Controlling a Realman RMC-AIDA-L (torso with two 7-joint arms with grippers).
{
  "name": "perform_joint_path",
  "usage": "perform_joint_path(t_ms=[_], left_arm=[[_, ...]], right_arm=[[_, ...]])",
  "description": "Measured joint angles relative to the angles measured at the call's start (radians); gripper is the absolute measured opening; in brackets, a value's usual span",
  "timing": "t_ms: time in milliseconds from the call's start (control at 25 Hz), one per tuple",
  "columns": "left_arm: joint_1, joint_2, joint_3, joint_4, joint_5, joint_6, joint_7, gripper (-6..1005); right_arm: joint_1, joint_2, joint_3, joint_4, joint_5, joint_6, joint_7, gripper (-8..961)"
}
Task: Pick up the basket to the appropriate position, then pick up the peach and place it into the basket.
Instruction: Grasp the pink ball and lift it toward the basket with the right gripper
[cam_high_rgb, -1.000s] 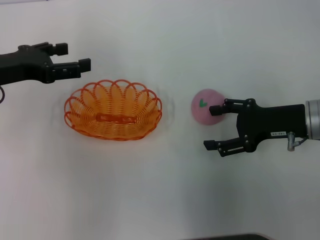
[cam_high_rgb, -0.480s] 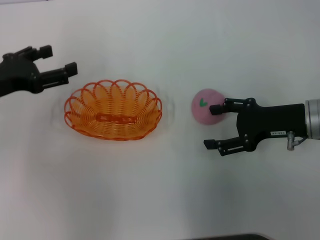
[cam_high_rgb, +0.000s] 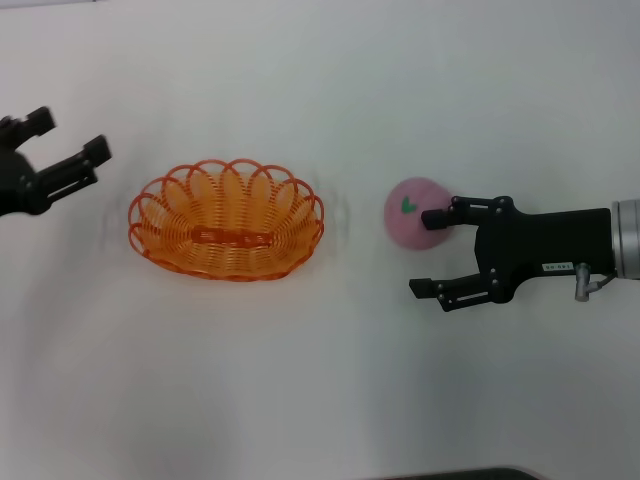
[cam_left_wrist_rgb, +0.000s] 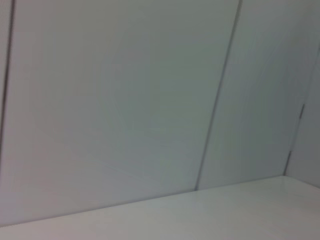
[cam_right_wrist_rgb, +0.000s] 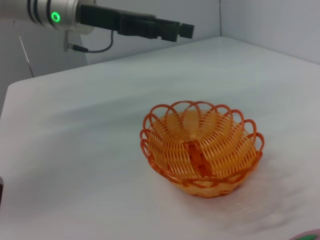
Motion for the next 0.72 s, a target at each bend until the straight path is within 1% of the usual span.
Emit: perform_joint_path(t_ms=[120,280,400,560,720], left_arm=[[0.032,-0.002,-0.002,-0.030,-0.031,-0.007,0.073,903],[0.061,0.004,0.003,-0.034,-0.016,-0.003,0.104,903],[0.073,0.006,0.009,-0.015,0.029,0.034,0.106,903],[0.075,0.007,0.009,0.001,0.132,0.091,0.123,903],[0.089,0.005,0.005,-0.006,0.174,0.134,0.209,903]], right_arm=[[-0.003,0.000,0.000,0.001,0.001,0.001,0.000,949],[-0.005,0.000,0.000,0.001,0.001,0.001,0.002,949],[-0.005,0.000,0.000,0.003,0.001,0.001,0.001,949],[-0.007,0.000,0.002,0.014,0.001,0.002,-0.004,949],[-0.007,0.000,0.001,0.015,0.001,0.003,-0.005,949]])
